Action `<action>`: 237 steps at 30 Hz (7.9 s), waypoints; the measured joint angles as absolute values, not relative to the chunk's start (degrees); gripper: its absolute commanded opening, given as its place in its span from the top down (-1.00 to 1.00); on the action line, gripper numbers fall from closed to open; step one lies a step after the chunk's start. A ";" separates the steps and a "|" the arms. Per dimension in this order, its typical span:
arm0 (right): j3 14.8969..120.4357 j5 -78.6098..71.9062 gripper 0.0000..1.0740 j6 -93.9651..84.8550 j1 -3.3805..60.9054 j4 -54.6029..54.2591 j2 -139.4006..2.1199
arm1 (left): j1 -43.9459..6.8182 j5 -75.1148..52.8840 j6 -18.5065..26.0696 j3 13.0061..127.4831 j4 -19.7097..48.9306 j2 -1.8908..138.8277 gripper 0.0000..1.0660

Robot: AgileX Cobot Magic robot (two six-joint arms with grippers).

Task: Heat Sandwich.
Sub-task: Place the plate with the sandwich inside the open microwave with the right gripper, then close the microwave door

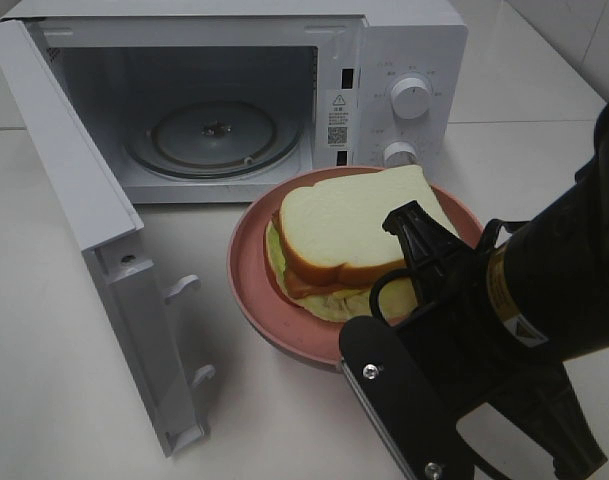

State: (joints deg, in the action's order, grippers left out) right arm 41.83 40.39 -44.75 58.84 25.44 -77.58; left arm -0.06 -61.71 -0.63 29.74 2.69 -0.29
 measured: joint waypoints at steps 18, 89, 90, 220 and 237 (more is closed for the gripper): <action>41.83 34.26 1.00 -78.32 43.37 13.92 -77.58 | -0.06 -61.71 -0.63 29.74 2.69 -0.29 -0.83; 75.06 34.61 1.00 -86.46 44.06 8.08 -106.46 | -0.06 -61.71 -0.63 29.74 2.69 -0.29 -0.83; 76.38 35.12 1.00 -85.71 44.06 8.02 -107.43 | -0.06 -61.71 -0.63 29.74 2.69 -0.29 -0.83; 84.05 22.57 -0.41 -51.80 39.48 11.12 -116.37 | -0.06 -61.71 -0.63 29.74 2.69 -0.29 -0.83; 68.75 22.23 -0.42 -47.21 39.48 11.12 -102.50 | -0.06 -61.71 -0.63 29.74 2.69 -0.29 -0.83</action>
